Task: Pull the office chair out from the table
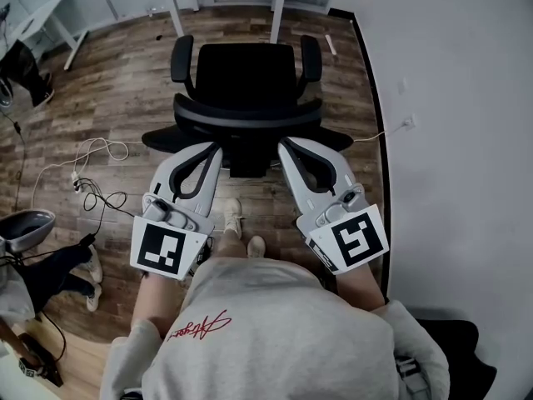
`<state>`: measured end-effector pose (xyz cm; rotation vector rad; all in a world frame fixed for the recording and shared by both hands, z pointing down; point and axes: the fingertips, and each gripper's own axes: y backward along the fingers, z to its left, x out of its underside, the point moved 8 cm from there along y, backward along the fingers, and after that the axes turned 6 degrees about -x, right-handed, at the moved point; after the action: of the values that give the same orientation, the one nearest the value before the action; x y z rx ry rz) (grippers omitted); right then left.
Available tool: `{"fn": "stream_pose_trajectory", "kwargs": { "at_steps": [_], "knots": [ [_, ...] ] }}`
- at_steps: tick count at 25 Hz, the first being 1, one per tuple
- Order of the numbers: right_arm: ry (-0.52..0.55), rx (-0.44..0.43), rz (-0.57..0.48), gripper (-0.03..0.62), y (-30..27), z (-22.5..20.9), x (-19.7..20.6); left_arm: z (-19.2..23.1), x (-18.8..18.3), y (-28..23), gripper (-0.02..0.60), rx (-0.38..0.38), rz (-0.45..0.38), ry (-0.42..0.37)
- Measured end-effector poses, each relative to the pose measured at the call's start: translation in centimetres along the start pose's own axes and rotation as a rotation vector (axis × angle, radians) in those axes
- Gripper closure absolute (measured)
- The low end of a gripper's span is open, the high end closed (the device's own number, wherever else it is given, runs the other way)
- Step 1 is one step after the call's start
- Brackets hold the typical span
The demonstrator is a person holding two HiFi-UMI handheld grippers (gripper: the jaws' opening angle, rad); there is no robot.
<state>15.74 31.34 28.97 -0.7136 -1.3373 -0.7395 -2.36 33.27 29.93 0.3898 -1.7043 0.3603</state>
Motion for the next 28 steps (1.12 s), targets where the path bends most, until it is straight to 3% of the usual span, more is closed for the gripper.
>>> {"fn": "stream_pose_trajectory", "kwargs": {
  "at_steps": [4,28],
  "knots": [
    [0.020,0.010,0.000,0.592,0.02,0.09,-0.35,-0.37,-0.22,-0.14,0.584,0.018,0.003,-0.025],
    [0.038,0.006,0.001,0.594,-0.47,0.48,-0.10,0.14,-0.26,0.02,0.584,0.023,-0.007,0.001]
  ]
}}
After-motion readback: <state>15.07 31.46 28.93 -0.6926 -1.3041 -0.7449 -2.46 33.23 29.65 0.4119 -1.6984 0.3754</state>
